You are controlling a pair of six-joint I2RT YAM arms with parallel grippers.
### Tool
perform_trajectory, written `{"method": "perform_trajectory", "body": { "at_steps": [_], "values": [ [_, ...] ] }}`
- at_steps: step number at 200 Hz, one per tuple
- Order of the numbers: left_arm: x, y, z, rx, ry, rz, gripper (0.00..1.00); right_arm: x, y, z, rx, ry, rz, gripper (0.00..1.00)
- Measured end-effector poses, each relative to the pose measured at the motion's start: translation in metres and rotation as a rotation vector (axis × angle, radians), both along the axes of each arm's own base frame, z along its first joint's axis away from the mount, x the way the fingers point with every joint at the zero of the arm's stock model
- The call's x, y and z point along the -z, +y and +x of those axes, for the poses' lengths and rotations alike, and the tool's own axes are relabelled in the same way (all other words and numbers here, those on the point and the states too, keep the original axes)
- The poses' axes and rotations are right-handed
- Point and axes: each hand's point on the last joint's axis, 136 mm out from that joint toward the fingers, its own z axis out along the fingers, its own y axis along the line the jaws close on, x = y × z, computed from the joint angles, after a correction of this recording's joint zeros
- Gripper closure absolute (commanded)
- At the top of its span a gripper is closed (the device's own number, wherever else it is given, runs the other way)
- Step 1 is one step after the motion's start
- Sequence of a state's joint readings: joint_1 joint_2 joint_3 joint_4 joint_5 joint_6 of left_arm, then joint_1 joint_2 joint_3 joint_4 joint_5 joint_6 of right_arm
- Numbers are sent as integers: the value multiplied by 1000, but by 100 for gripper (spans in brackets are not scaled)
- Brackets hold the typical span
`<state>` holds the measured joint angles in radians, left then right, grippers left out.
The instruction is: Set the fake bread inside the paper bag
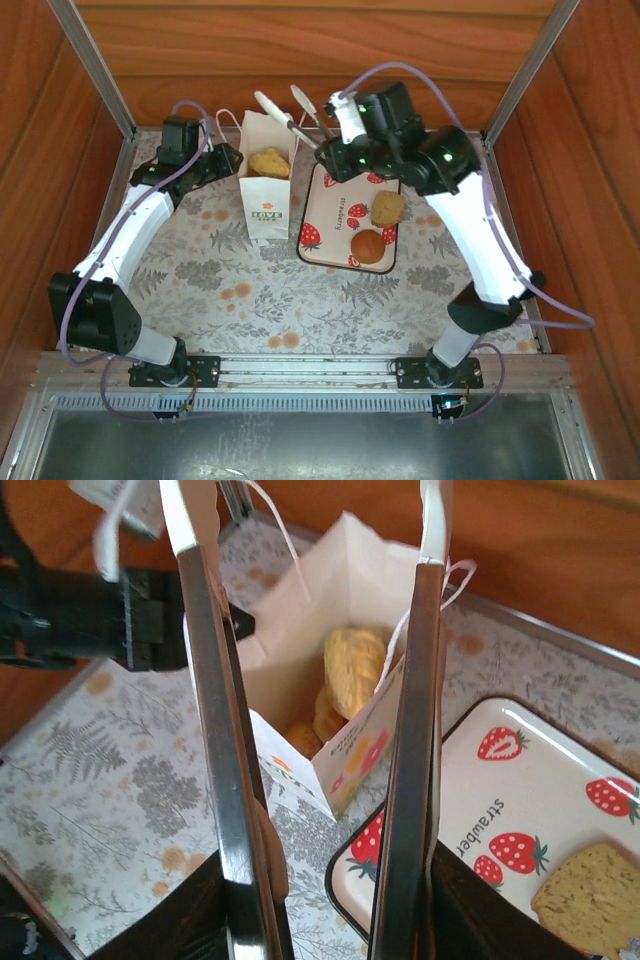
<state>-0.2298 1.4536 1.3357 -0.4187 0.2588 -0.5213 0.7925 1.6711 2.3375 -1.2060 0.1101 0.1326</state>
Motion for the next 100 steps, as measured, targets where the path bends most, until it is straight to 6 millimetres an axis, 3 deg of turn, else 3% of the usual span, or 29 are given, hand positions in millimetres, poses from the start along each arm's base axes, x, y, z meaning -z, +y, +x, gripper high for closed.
{"method": "perform_trajectory", "body": {
  "at_steps": [24, 51, 100],
  "values": [
    [-15, 2, -7, -3, -31, -8, 41, -18, -25, -18, 22, -45, 27, 56],
    [-35, 7, -15, -19, -82, -12, 34, -25, -50, -30, 60, -73, 35, 56],
    [-45, 25, -31, -89, -130, 19, 25, -5, -100, -30, 195, -41, -4, 56]
  ]
}}
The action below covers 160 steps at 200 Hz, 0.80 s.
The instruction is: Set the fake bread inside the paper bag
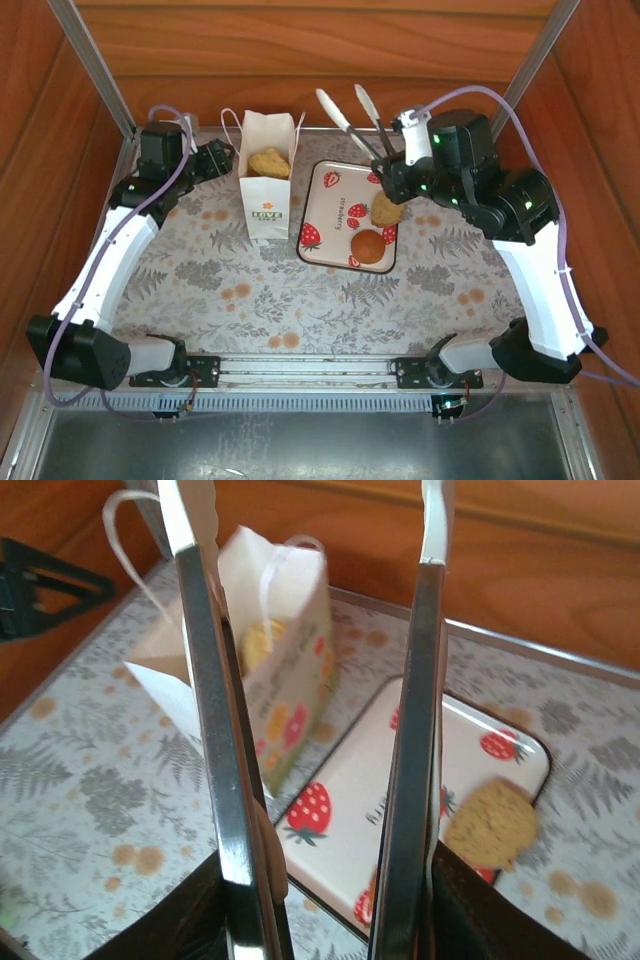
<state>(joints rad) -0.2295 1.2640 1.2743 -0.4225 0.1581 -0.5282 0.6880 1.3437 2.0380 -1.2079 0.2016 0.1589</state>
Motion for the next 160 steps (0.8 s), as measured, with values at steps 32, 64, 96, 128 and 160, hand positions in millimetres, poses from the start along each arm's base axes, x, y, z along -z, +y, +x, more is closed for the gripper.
{"method": "perform_trajectory", "body": {
  "at_steps": [32, 64, 96, 128, 160],
  "values": [
    [3, 16, -15, -63, -18, 25, 22, 45, -29, 1, 96, 118, -56, 55],
    [9, 33, -33, -138, -37, 36, 19, 108, -44, -5, 153, 299, -157, 56],
    [22, 46, -47, -204, -50, 8, 16, 166, -56, -17, 185, 469, -267, 55],
    [49, 47, -53, -227, -5, -32, 14, 207, -65, -27, 202, 593, -353, 55],
    [57, 47, -53, -236, 12, -49, 13, 241, -68, -33, 212, 700, -422, 55]
  ]
}}
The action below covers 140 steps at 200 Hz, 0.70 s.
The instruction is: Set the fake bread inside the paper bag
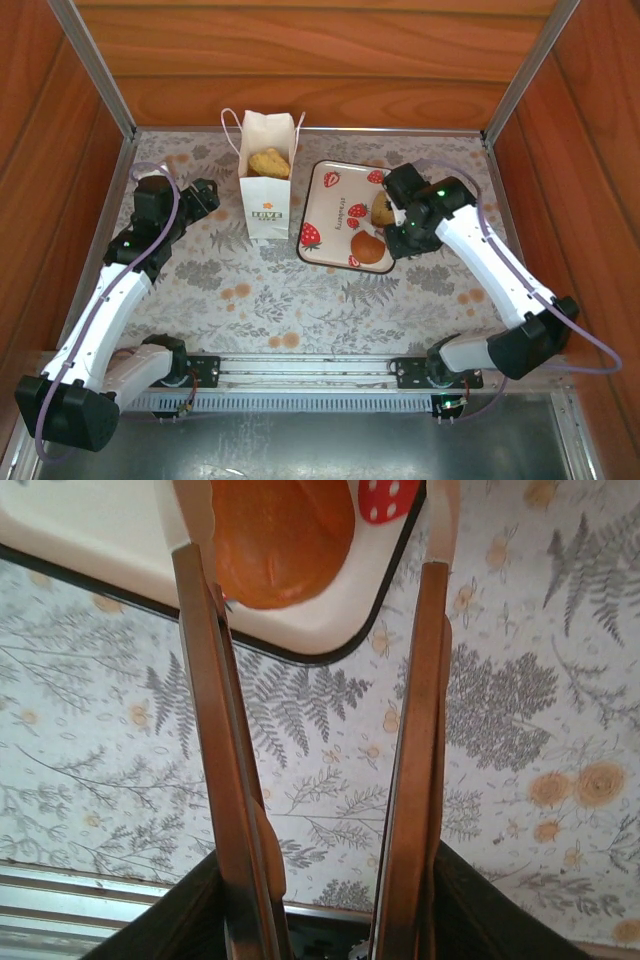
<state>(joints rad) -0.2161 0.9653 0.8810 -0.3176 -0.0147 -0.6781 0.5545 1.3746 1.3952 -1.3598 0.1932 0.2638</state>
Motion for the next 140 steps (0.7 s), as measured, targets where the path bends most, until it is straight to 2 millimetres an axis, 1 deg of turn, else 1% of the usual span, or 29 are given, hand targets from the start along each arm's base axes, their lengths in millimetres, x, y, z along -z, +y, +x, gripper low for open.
{"method": "perform_trajectory", "body": {
  "at_steps": [18, 54, 114, 140],
  "values": [
    [-2, 0, 1, -2, -7, -2, 12, 13, 0, -6, 0, 44, -2, 55],
    [-2, 6, 2, -19, -7, -4, 12, 24, 4, -14, 4, 88, 21, 52],
    [-2, 9, 3, -28, -6, -12, 12, 30, 10, -11, 7, 94, 43, 50],
    [-2, 9, 3, -27, -5, -16, 11, 37, 12, -9, 9, 107, 41, 49]
  ]
}}
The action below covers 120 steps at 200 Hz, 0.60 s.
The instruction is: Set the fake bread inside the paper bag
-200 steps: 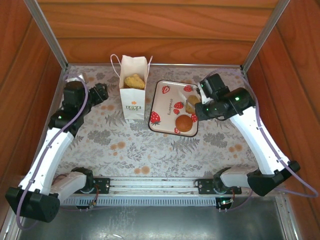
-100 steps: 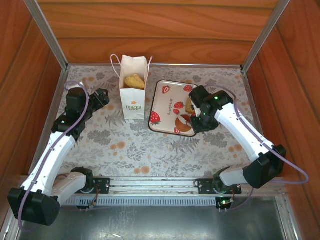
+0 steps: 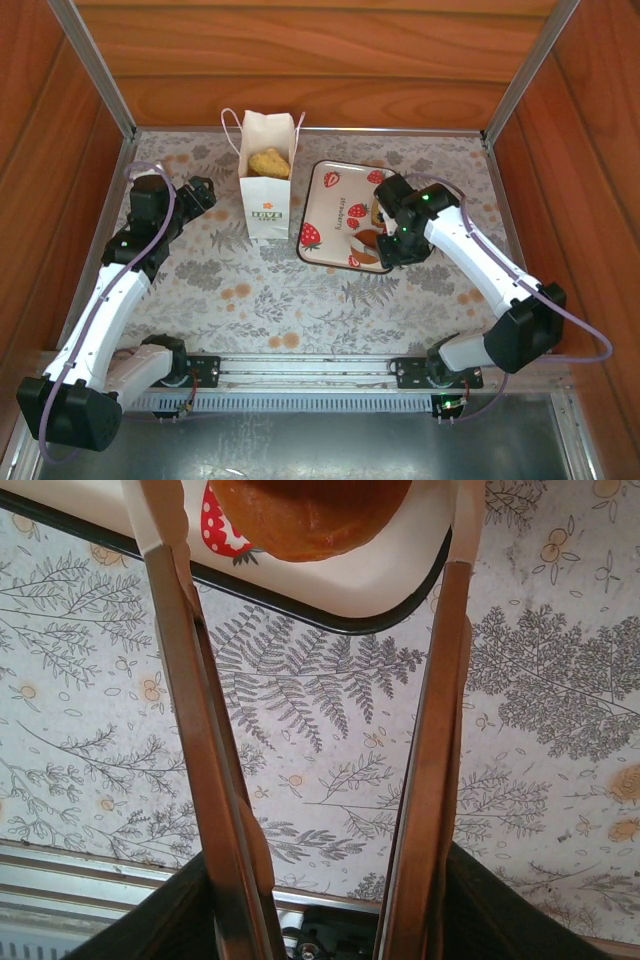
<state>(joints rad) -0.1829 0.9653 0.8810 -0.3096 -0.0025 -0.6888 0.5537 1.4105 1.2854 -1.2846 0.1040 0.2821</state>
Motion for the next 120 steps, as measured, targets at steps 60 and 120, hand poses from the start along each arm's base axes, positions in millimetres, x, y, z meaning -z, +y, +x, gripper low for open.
{"method": "perform_trajectory", "body": {
  "at_steps": [60, 120],
  "values": [
    [0, 2, 0, -2, 1, -5, 10, 12, 4, 7, 2, 18, -11, 49],
    [0, 3, 0, 0, 0, -13, 9, 28, 6, 8, 5, 82, -47, 50]
  ]
}}
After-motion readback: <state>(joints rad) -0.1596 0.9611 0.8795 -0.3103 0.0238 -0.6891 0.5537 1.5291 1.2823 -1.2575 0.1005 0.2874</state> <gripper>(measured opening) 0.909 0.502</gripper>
